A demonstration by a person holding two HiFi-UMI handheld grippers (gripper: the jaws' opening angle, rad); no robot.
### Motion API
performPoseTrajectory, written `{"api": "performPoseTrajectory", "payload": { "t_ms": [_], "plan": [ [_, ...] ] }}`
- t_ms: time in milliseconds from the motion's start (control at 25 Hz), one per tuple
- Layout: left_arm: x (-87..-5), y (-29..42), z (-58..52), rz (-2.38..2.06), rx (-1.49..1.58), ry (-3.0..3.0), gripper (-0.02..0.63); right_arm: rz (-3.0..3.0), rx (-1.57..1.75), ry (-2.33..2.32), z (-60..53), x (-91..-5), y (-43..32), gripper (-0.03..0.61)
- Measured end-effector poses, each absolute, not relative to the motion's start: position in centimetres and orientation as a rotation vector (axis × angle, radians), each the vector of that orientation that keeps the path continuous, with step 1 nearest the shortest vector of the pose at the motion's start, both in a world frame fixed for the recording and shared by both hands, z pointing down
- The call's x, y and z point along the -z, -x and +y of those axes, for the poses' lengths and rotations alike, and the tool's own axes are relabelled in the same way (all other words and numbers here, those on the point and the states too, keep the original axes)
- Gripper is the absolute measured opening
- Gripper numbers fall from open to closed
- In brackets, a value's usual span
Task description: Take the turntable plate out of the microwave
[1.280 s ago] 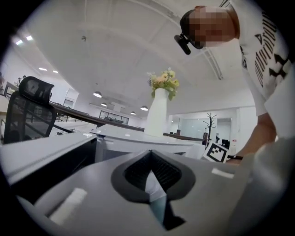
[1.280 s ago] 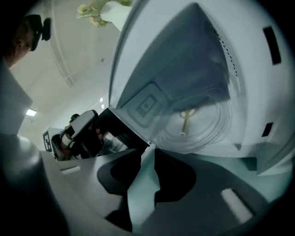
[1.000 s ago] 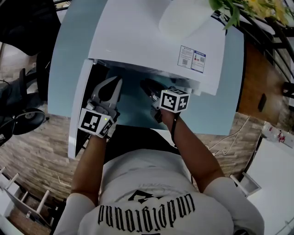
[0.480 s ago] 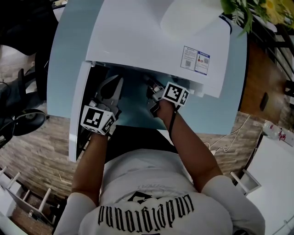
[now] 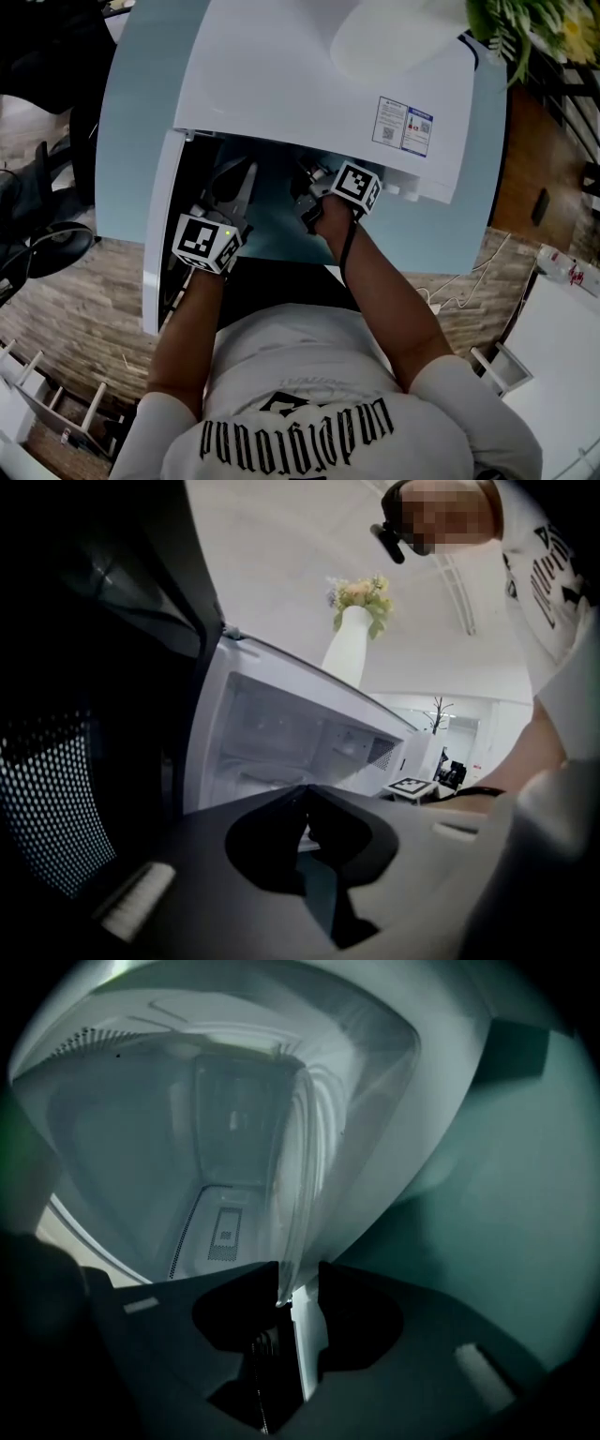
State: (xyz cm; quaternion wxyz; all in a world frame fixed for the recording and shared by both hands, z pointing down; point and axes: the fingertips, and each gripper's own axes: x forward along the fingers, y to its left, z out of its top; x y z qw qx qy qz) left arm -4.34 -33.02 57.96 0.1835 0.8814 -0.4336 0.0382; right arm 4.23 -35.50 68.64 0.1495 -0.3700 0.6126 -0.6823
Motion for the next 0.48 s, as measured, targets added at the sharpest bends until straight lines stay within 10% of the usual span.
{"api": "performPoseTrajectory", "payload": {
  "t_ms": [480],
  "plan": [
    [-62.0,3.7,-32.0,-1.157,-0.160,-2.315,0.052,1.815,1.926,1.037,-34.2,-67.8,-3.9,0.054]
  ]
}}
